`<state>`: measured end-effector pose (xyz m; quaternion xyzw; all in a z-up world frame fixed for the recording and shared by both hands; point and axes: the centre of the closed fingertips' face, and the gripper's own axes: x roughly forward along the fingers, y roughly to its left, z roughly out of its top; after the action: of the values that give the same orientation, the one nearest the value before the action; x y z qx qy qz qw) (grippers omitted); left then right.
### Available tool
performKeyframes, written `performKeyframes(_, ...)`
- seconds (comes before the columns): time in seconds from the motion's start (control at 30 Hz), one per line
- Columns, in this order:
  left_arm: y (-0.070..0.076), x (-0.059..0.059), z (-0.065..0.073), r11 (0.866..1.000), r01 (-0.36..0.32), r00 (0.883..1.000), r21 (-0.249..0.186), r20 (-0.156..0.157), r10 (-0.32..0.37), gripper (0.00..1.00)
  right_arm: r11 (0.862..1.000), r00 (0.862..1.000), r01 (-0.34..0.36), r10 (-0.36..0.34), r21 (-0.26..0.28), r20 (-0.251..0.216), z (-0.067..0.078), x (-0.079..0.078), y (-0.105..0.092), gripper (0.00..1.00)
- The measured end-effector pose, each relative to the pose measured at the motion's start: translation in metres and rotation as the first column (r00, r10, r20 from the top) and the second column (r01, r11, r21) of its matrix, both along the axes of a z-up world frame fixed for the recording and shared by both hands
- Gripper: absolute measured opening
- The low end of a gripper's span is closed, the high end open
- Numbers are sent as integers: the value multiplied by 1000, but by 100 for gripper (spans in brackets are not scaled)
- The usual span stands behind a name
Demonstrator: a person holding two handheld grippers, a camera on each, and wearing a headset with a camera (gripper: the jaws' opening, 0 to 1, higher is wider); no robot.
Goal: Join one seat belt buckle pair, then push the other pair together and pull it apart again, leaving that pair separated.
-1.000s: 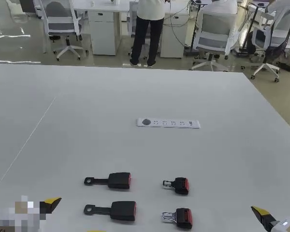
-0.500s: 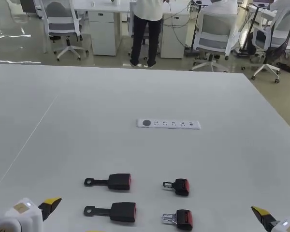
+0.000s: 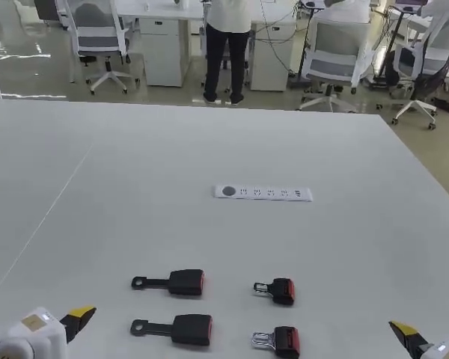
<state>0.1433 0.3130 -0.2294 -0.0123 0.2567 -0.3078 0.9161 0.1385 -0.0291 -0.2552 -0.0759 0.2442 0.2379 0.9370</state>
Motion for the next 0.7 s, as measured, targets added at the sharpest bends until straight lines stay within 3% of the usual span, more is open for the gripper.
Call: performKeyframes(0.7, -5, 0, 1, 1000, 9, 1000, -4, 2, -9, 100, 1000, 1000, -22, 22, -6, -9, -1, -2, 3, 92)
